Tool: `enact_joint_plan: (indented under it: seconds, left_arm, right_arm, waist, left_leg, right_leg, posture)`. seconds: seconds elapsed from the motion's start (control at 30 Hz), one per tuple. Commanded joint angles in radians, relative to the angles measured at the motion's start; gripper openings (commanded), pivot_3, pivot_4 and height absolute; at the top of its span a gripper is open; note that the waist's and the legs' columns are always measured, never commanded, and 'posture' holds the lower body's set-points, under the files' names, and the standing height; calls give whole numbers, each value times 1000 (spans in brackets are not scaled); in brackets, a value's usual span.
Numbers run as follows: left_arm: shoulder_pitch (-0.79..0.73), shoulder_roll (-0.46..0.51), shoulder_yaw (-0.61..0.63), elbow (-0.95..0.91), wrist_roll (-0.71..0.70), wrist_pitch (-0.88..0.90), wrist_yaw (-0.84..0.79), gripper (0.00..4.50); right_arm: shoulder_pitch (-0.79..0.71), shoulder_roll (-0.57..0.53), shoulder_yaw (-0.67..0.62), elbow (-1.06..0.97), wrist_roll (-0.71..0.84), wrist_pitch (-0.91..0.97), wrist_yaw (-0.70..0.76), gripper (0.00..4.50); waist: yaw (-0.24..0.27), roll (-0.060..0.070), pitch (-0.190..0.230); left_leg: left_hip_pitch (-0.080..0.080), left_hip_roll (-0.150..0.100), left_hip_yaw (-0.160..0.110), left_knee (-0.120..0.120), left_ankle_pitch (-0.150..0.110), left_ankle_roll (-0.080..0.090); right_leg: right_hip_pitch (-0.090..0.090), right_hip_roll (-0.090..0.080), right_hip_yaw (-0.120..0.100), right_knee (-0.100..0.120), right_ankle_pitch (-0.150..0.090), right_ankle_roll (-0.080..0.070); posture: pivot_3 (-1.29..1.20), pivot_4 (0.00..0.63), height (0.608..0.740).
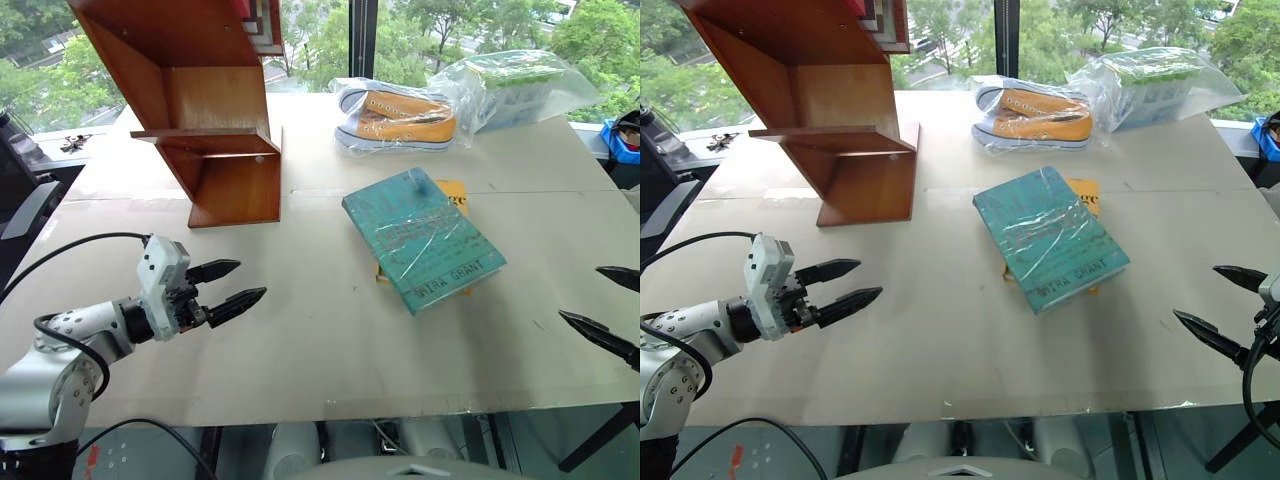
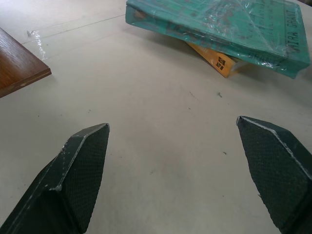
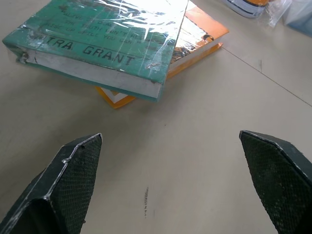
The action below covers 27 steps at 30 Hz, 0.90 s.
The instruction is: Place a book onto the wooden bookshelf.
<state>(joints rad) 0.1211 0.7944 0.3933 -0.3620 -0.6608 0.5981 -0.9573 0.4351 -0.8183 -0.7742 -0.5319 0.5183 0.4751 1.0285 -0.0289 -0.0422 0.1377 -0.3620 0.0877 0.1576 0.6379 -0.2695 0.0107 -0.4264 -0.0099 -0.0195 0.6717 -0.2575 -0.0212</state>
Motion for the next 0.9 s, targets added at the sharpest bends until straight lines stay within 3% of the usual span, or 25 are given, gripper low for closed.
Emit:
enact_joint_plan:
  seconds: [0.03, 0.13, 0.27, 0.3, 0.33, 0.47, 0.6, 0.77, 0.9]
  left_arm:
    - [-54, 21, -22, 6, 9, -33, -25, 4314]
    - [-148, 31, -74, 0, -4, -13, -30, 4314]
    - [-172, 48, -102, -47, -25, -12, -73, 4314]
    - [-175, 50, -103, -57, -35, -6, -77, 4500]
    - [-180, 56, -105, -69, -42, -5, -87, 4500]
    - [-195, 78, -117, -109, -61, -8, -118, 4500]
    - [-200, 82, -118, -131, -83, 6, -120, 4500]
    - [-204, 78, -116, -165, -122, 25, -106, 4500]
    - [-181, 69, -110, -190, -145, 46, -80, 4500]
  right_arm:
    - [-21, 17, 11, -17, -44, -48, -58, 4500]
    - [-86, 41, 82, -54, -100, -44, -180, 4500]
    - [-157, 14, 87, -72, 45, 134, -205, 4500]
    - [-180, 7, 86, -69, 79, 176, -217, 3961]
    - [-209, -11, 95, -68, 110, 229, -231, 3811]
    - [-406, -117, 272, -1, 5, 304, -339, 1908]
    - [-578, -211, 465, 88, -68, 333, -336, 67]
    - [-812, -246, 752, 236, -193, 344, -298, 23]
    - [-940, -173, 919, 349, -267, 318, -257, 23]
  waist:
    - [1, 0, 0]
    - [10, -1, 0]
    - [11, 0, 1]
    - [11, 0, 1]
    - [12, 0, 1]
    - [10, 0, 1]
    - [14, 1, 2]
    - [15, 1, 2]
    - [14, 1, 2]
  left_leg:
    - [0, 0, 0, 0, 0, 0]
    - [0, 0, -3, 1, 0, 0]
    - [0, -1, -3, 1, 1, -1]
    - [0, -1, -3, 1, 2, -3]
    - [0, -1, -3, 1, 2, -3]
    - [0, -1, -4, 1, 2, -3]
    - [-1, -2, -5, 1, 1, -2]
    - [-5, -1, -8, 1, 2, -3]
    - [-7, -2, -10, 1, 2, -3]
  right_leg:
    - [0, 0, 0, 0, 0, 0]
    - [2, 0, -3, -1, 0, 0]
    - [3, -1, -3, -1, 0, 0]
    - [3, -1, -4, -1, 0, 0]
    - [3, -1, -4, -1, 1, -1]
    - [3, -1, -4, -1, 2, -3]
    - [3, -1, -4, -3, 0, 0]
    - [3, -1, -7, -6, 1, -2]
    - [2, 0, -8, -8, 2, -4]
  posture:
    - [0, 150, 740]
    - [0, 150, 740]
    - [0, 150, 740]
    - [0, 150, 740]
    - [0, 150, 740]
    - [0, 150, 740]
    - [0, 150, 740]
    - [0, 150, 740]
    - [0, 150, 740]
